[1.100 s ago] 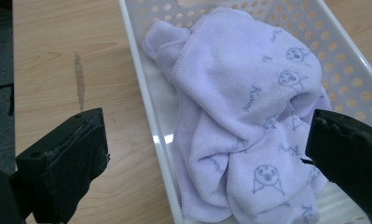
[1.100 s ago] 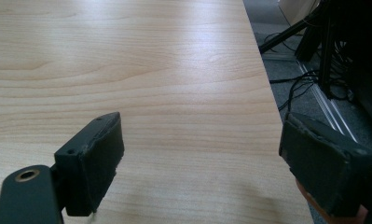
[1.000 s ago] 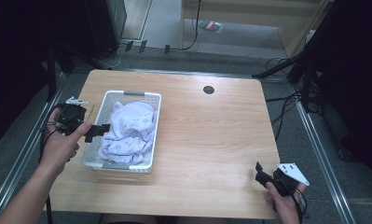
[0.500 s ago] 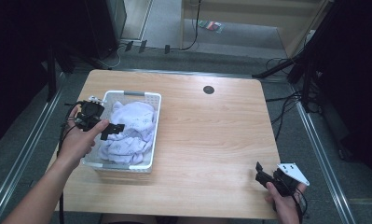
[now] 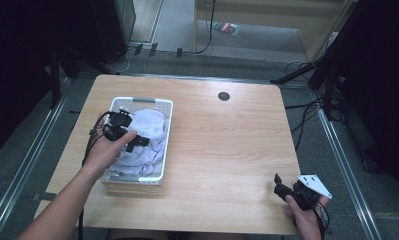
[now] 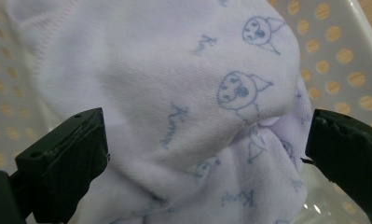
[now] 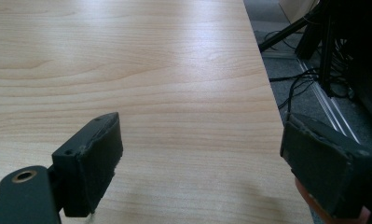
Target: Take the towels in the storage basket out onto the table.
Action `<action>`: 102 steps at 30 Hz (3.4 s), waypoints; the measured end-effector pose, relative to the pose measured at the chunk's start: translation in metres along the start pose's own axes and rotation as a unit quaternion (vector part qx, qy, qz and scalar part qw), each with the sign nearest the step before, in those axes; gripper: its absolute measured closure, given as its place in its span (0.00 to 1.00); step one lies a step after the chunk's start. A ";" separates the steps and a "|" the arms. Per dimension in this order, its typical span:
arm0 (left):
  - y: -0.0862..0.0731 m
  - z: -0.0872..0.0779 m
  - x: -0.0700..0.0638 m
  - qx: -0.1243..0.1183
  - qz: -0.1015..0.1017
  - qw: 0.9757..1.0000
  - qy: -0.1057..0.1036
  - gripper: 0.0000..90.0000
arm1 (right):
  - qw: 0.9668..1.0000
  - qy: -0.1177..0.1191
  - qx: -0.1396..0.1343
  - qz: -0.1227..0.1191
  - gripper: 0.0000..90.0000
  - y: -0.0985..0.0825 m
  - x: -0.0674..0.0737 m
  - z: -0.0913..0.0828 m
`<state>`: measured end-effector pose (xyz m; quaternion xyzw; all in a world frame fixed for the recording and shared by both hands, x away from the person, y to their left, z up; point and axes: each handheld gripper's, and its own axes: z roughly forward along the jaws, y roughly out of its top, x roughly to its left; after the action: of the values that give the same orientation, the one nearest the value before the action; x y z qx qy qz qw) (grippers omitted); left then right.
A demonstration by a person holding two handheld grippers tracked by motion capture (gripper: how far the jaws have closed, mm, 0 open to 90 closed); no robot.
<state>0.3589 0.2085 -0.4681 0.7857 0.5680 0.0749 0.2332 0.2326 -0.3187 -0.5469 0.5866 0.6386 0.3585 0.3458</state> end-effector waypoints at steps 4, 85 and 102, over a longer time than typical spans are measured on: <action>0.001 0.015 -0.005 0.017 -0.001 1.000 0.015 0.00 | 1.000 0.001 0.000 0.000 0.15 0.000 0.000 0.000; 0.074 -0.089 -0.041 0.020 0.045 0.995 0.084 0.68 | 1.000 0.007 0.017 0.000 0.16 0.000 -0.001 0.000; 0.102 -0.085 -0.080 0.015 0.060 0.995 0.075 0.67 | 1.000 0.010 0.011 0.003 0.16 0.001 0.000 0.003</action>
<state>0.3865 0.1335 -0.3353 0.8142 0.5365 0.1392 0.1726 0.2355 -0.3183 -0.5470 0.5887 0.6441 0.3585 0.3316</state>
